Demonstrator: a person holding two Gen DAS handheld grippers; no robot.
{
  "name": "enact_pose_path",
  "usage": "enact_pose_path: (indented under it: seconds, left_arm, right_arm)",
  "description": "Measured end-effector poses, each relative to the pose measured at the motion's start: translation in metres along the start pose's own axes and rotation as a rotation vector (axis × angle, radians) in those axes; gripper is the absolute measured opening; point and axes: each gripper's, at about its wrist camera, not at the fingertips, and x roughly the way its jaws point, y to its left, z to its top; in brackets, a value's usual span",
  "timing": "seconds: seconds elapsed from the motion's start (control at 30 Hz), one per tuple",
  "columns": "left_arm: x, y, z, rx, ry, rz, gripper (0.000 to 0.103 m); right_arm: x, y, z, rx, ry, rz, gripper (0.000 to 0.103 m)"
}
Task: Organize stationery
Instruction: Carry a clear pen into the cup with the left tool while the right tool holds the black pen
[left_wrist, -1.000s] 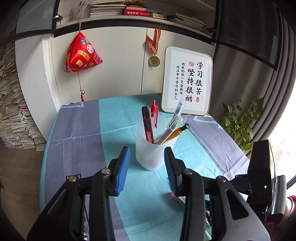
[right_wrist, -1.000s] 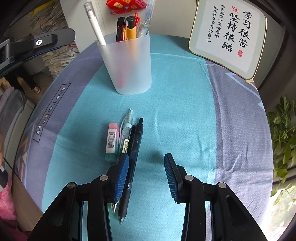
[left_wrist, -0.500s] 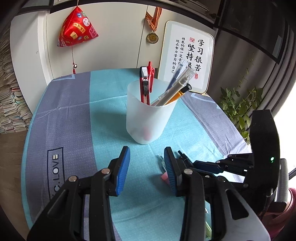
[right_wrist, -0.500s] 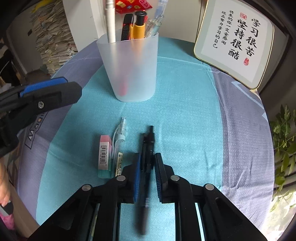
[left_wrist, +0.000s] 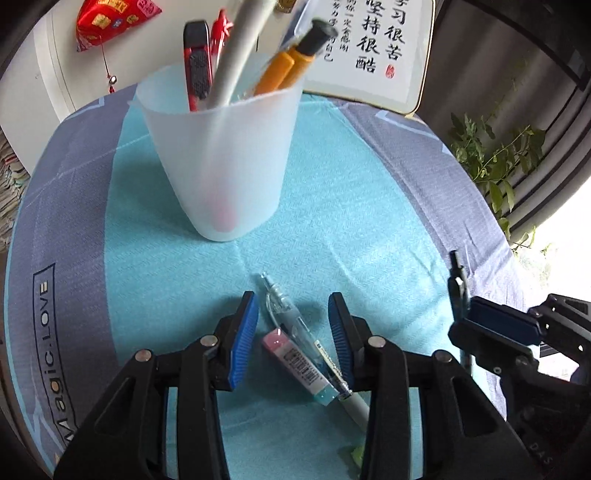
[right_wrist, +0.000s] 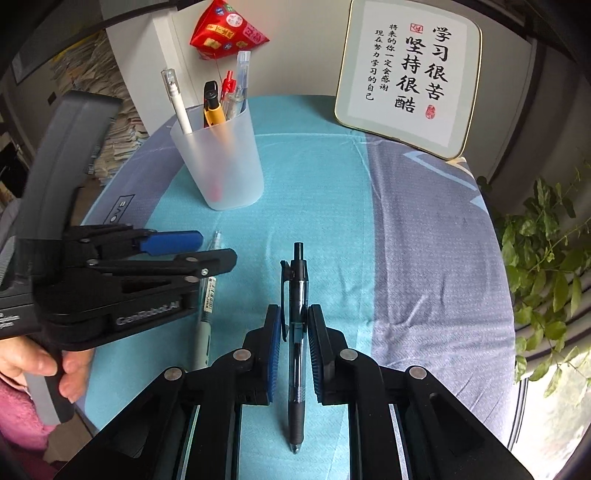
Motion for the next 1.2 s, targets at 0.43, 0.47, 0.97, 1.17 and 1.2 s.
enact_pose_path:
  seconds: [0.43, 0.47, 0.97, 1.17, 1.2]
  left_arm:
    - [-0.047, -0.006, 0.004, -0.026, -0.114, -0.081, 0.014]
    - [-0.054, -0.006, 0.004, -0.027, -0.132, -0.085, 0.014]
    - [-0.123, 0.004, -0.003, -0.014, -0.317, -0.103, 0.013]
    - [-0.146, 0.009, 0.002, -0.007, -0.376, -0.092, 0.013]
    - [-0.15, 0.01, 0.003, -0.003, -0.386, -0.089, 0.013]
  right_arm:
    - [-0.016, -0.009, -0.003, 0.031, -0.058, 0.033, 0.016]
    - [-0.018, -0.009, -0.003, 0.034, -0.064, 0.035, 0.016]
    - [-0.044, 0.002, 0.002, 0.029, -0.136, 0.042, 0.016]
    - [-0.047, 0.007, 0.003, 0.019, -0.143, 0.042, 0.016]
    - [-0.047, 0.009, 0.003, 0.017, -0.144, 0.043, 0.016]
